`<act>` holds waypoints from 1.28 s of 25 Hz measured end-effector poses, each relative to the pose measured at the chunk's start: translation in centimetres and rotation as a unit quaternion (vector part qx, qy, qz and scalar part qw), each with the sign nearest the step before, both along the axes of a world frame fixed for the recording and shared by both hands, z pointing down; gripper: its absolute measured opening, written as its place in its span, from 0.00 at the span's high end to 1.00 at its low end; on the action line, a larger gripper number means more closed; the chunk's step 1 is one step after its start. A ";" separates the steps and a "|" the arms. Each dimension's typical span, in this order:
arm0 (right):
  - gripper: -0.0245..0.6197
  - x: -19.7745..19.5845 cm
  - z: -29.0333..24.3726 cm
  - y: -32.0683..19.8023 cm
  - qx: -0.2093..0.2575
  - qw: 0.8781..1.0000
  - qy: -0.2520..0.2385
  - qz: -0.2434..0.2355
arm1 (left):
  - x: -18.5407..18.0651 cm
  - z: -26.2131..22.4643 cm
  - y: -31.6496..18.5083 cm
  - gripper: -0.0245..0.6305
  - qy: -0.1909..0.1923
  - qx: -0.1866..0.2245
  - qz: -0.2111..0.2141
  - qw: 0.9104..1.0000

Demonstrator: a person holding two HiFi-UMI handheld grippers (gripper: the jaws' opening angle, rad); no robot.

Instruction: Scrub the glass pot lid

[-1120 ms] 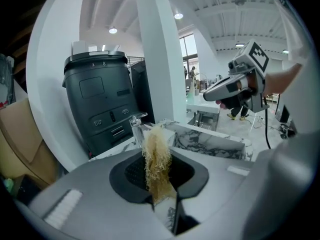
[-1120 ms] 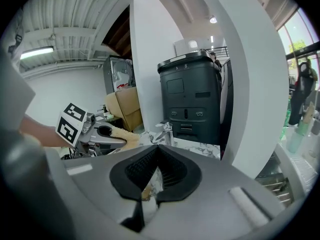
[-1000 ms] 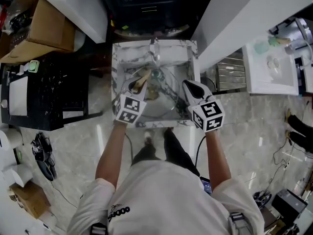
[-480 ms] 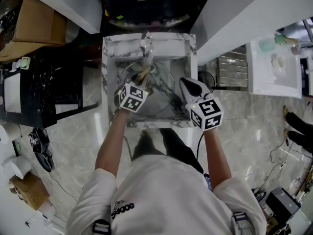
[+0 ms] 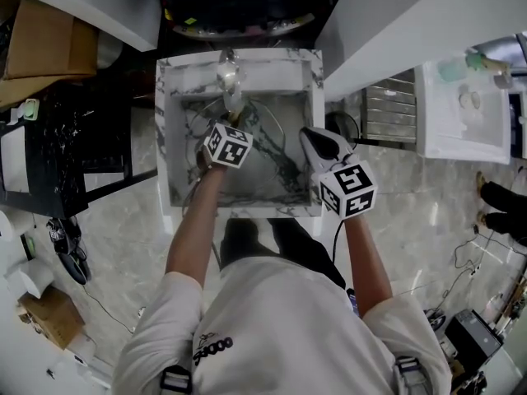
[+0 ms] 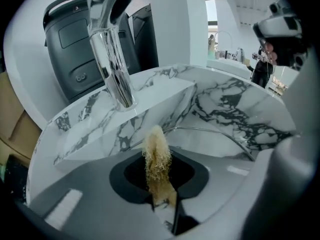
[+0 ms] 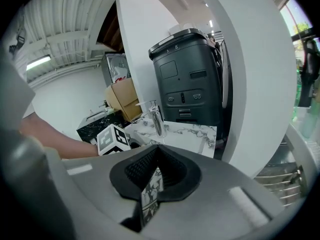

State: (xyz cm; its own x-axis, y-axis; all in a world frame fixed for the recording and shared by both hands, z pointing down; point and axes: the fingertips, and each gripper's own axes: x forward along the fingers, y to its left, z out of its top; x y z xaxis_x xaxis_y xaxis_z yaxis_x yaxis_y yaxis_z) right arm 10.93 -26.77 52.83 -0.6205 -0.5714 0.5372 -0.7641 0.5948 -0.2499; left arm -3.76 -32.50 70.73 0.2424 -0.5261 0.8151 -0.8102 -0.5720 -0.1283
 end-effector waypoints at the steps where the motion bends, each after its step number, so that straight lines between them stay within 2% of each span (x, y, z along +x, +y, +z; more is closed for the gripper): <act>1: 0.95 0.1 0.0 -0.1 0.000 1.000 0.000 0.000 | 0.2 0.4 0.0 0.87 -0.004 -0.003 -0.001 1.000; 8: 0.95 0.6 -0.5 -0.4 0.006 1.000 -0.004 -0.006 | 1.9 1.5 0.2 0.87 -0.019 -0.006 0.019 1.000; 14: 0.95 1.4 -1.2 -0.3 0.009 1.000 -0.008 -0.004 | 3.9 2.1 0.9 0.87 -0.050 -0.012 0.076 0.996; 20: 0.95 1.3 -0.8 0.4 0.011 1.000 0.000 -0.001 | 6.0 2.6 3.0 0.87 -0.047 -0.028 0.123 0.991; 27: 0.95 1.9 -1.7 1.1 0.021 0.999 -0.002 0.035 | 8.2 3.0 5.7 0.87 -0.038 -0.050 0.186 0.980; 32: 0.95 2.2 -1.9 1.9 0.022 0.999 0.000 0.045 | 9.0 2.8 7.3 0.87 -0.030 -0.058 0.208 0.976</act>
State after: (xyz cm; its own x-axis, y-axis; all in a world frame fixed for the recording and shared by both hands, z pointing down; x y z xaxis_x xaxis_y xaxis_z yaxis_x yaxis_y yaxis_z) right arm 13.09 -24.86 50.92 -0.5651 -0.6475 0.5113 -0.8152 0.5337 -0.2250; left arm 5.20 -25.24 73.54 0.3656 -0.2952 0.8828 -0.4986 -0.8629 -0.0821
